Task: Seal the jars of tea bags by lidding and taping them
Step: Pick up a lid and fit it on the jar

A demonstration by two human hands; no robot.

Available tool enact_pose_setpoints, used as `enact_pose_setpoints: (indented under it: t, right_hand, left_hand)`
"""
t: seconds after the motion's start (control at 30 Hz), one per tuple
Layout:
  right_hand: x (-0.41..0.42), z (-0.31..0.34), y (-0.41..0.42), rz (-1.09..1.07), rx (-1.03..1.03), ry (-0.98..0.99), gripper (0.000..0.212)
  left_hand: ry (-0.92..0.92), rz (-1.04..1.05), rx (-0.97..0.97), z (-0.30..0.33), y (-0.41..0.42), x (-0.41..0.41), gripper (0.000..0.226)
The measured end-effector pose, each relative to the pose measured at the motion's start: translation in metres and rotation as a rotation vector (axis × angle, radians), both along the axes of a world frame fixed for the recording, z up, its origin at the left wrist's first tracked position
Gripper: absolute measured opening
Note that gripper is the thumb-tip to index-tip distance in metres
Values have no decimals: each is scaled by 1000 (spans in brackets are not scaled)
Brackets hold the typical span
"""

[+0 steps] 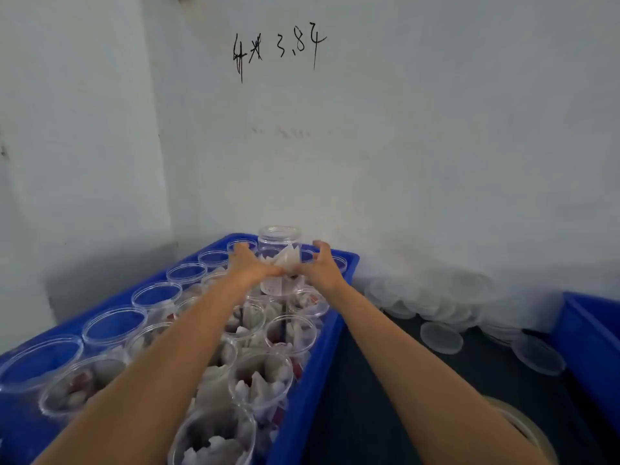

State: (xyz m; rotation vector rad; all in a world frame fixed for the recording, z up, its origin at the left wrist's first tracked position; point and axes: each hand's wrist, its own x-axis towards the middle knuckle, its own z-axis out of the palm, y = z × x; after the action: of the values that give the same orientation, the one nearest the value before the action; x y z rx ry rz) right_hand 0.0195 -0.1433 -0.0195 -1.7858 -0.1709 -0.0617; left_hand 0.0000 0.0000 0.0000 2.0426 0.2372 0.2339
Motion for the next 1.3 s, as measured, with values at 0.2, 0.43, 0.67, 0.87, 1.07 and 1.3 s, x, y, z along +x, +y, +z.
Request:
enact_pose_setpoints:
  t: [0.2, 0.43, 0.67, 0.87, 1.07, 1.3]
  right_hand:
    - [13, -14, 8, 61, 49, 56, 68]
    - [12, -20, 12, 51, 35, 18, 63]
    - [-23, 9, -10, 7, 142, -131, 53]
    - [-104, 49, -81, -39, 326, -316, 39]
    - [-179, 21, -166, -156, 282, -379, 34]
    - [-192, -60, -214, -223, 269, -228, 40]
  left_hand:
    - [-9, -104, -151, -18, -11, 26, 104]
    - [-65, -78, -143, -33, -9, 29, 94]
    - [-210, -129, -250, -3, -32, -2, 92]
    - [-358, -259, -216, 50, -105, -62, 87]
    - [-286, -463, -269, 18, -188, -114, 83]
    - [-157, -615, -361, -68, -237, -123, 82]
